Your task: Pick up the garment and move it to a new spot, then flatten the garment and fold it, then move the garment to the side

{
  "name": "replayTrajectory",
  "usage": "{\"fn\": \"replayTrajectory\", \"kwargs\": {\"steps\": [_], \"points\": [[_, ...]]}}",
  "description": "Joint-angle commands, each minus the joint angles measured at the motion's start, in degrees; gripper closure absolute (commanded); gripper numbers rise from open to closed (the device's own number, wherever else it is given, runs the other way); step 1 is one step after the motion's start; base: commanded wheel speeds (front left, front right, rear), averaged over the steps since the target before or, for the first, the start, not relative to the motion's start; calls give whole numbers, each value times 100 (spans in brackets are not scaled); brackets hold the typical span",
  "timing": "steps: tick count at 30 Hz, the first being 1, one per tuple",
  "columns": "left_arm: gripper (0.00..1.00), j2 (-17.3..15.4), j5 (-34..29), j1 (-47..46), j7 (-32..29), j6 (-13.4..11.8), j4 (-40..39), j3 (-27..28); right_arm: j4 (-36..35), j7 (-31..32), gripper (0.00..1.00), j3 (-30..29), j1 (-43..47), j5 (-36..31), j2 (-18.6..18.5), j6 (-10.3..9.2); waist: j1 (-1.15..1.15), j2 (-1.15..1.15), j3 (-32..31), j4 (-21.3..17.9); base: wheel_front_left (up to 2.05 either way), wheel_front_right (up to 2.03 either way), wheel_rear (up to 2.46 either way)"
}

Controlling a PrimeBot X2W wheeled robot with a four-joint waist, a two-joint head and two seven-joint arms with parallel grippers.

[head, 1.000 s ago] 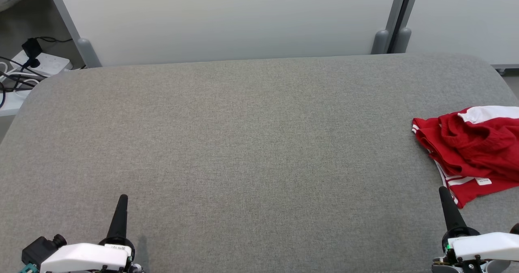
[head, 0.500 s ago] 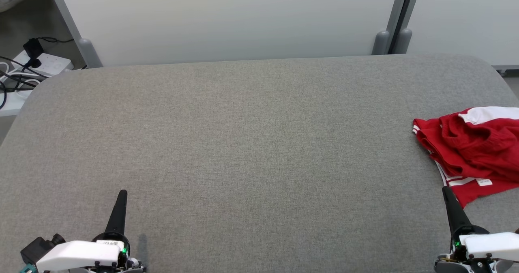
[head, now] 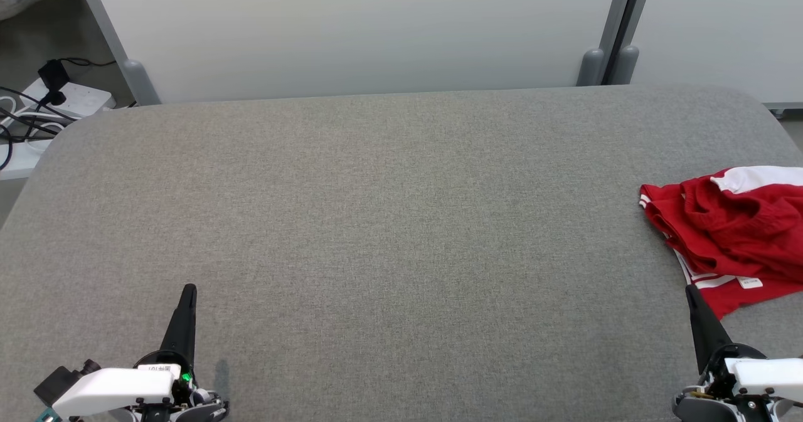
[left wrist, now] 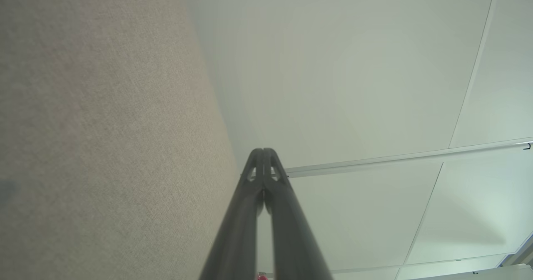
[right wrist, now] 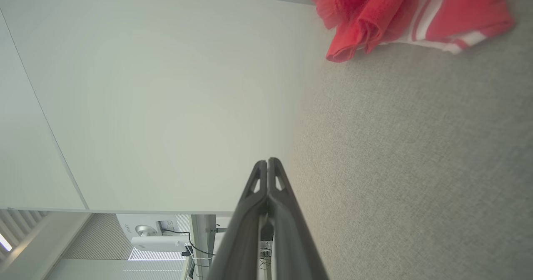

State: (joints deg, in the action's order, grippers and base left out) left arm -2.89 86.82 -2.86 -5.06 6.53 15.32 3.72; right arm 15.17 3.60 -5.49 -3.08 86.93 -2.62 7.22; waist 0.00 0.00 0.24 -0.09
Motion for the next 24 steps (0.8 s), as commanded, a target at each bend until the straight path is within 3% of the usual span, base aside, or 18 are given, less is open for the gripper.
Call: {"fn": "replayTrajectory", "kwargs": {"steps": [1,7,24], "points": [[100,-44,194,-303,-44,57,-131,216,-147,91,100,62,-271,227,-119,26,0,0,-1,2,0,0,0],[100,1,526,-333,-143,95,-126,281,-122,186,100,24,-298,620,-118,26,0,0,-6,9,0,0,0],[100,2,533,-333,-144,96,-126,282,-120,209,100,-3,-301,606,-99,26,0,0,-6,9,0,0,0]]}}
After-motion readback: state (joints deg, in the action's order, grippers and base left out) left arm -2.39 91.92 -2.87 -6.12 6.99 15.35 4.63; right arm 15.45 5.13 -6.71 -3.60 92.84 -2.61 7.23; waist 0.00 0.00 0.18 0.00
